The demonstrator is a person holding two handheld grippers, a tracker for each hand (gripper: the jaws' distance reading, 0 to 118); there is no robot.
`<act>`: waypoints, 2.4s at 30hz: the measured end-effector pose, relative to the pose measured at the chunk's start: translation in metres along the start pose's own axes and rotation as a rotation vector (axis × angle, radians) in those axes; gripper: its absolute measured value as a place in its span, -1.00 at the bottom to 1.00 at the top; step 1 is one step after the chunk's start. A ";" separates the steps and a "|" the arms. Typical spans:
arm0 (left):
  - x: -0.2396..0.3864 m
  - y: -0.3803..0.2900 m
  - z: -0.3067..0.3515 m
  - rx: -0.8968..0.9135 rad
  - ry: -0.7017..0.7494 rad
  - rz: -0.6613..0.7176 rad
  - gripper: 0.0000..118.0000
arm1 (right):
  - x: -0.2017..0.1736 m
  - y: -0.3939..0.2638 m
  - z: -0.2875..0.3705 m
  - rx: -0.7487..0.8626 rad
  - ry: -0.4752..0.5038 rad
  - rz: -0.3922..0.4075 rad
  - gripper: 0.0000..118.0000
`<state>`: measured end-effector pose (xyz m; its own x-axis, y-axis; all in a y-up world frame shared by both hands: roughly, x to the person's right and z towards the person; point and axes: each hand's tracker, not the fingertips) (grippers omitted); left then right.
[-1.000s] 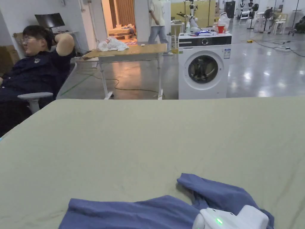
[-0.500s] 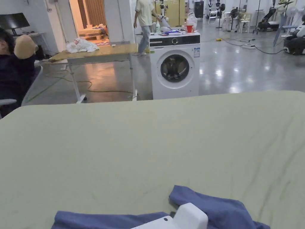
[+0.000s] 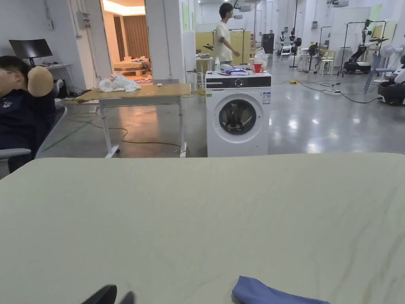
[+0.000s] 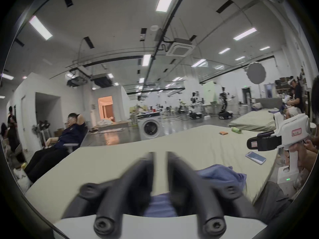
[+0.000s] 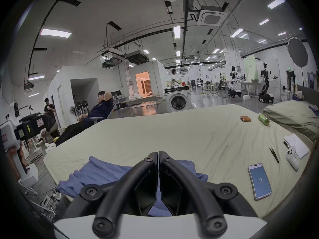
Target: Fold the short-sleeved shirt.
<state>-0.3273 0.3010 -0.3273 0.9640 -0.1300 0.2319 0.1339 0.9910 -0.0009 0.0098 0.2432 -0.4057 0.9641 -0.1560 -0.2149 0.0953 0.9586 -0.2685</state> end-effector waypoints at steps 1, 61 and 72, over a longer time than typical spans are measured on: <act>-0.003 0.000 0.004 -0.016 0.022 0.019 -0.99 | -0.001 0.000 0.001 0.001 0.004 0.002 -1.00; -0.154 -0.198 -0.317 -0.974 0.186 0.100 -0.99 | 0.062 0.011 -0.148 -0.316 -0.016 0.063 0.32; -0.154 -0.193 -0.331 -1.059 0.193 0.178 -0.99 | 0.126 -0.042 -0.309 -0.803 -0.099 0.010 -0.29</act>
<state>-0.4258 0.1195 -0.6853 0.9966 -0.0820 -0.0107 0.0299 0.4777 -0.8780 0.0504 0.1098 -0.7111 0.9851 -0.0901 -0.1466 -0.0843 0.4899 -0.8677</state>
